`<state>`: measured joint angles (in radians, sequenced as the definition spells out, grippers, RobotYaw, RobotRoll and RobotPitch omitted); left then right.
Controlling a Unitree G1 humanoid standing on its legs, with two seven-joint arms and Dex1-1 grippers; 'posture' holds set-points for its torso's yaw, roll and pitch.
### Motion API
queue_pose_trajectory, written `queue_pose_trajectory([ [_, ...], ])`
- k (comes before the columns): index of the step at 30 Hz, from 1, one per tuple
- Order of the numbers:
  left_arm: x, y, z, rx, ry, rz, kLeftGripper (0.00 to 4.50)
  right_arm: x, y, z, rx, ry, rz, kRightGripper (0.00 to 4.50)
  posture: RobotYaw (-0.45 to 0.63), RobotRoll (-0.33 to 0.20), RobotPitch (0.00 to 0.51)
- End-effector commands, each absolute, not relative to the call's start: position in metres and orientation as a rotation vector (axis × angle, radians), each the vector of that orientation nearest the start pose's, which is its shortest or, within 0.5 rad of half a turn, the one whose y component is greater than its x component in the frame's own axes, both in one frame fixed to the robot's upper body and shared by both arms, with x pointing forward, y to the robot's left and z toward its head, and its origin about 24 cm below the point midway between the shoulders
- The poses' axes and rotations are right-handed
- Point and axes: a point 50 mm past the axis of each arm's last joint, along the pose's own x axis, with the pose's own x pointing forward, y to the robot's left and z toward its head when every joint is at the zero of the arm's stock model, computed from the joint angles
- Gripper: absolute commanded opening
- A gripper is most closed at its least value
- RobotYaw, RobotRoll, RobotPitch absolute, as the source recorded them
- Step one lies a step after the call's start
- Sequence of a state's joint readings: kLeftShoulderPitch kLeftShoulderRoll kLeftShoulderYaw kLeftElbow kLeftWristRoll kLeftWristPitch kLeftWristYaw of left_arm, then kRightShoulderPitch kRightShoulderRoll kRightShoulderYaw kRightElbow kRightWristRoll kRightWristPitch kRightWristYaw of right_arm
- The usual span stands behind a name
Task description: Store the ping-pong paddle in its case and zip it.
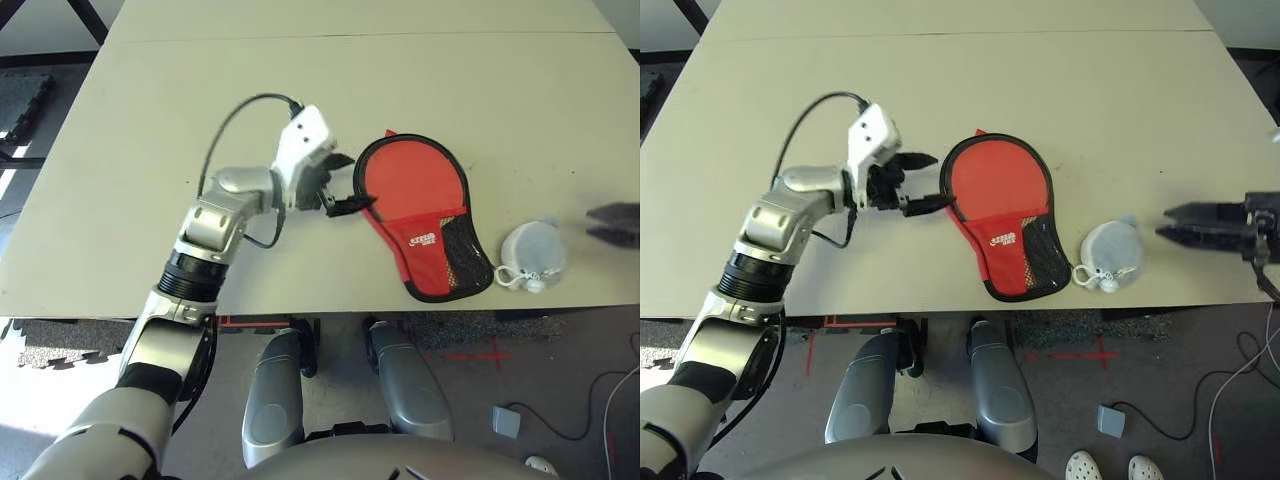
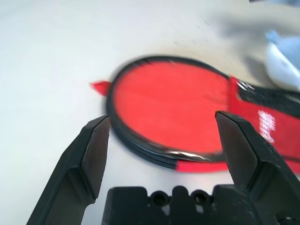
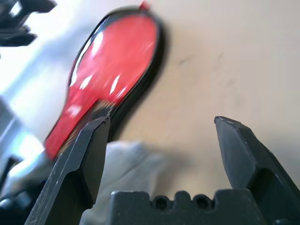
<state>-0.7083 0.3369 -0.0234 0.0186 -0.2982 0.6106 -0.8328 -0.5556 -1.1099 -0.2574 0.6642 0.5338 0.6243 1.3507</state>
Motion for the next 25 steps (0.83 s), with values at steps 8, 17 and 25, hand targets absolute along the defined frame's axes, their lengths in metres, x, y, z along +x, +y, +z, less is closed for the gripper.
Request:
queue_pose_trajectory([
  [8, 0.36, 0.209, 0.187, -0.016, -0.161, -0.186, 4.5, 0.301, -0.401, 0.185, 0.107, -0.083, 0.072, 4.48, -0.16, 0.0, 0.243],
  [17, 0.351, 0.243, 0.151, -0.015, -0.189, 0.157, 4.5, 0.305, -0.406, 0.161, 0.06, -0.131, -0.213, 4.48, -0.17, 0.0, 0.256],
  [25, 0.34, 0.25, 0.132, 0.005, -0.172, 0.234, 4.5, 0.309, -0.397, 0.146, 0.063, -0.102, -0.217, 4.48, -0.14, 0.0, 0.268],
])
